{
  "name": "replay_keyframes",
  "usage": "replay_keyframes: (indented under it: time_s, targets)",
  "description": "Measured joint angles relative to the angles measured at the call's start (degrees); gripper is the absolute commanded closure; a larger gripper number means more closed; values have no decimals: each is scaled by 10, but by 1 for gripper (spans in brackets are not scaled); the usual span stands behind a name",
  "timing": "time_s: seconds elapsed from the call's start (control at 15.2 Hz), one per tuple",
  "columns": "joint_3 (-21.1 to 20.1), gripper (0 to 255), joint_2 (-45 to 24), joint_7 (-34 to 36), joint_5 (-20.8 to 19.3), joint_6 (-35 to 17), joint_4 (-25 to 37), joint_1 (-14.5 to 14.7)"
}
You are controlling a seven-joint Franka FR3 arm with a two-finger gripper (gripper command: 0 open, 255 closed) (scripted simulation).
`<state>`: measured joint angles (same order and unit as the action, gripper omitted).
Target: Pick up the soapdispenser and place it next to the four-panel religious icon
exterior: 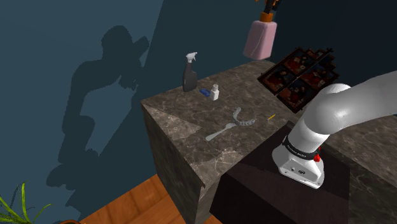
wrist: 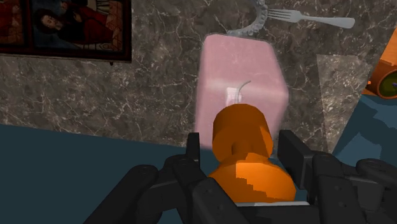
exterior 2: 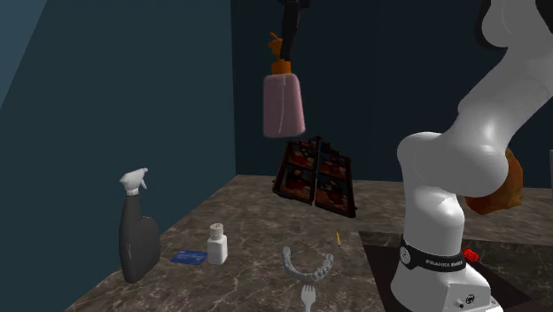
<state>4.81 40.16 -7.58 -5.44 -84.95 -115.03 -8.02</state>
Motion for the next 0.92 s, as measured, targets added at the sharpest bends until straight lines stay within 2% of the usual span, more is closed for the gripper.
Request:
replay_keyframes:
  time_s: [0.46,0.92]
  targets:
    - [52,255,103,-64,-38,43,-54,-19]
    - [102,255,189,-132,-87,107,-65,-40]
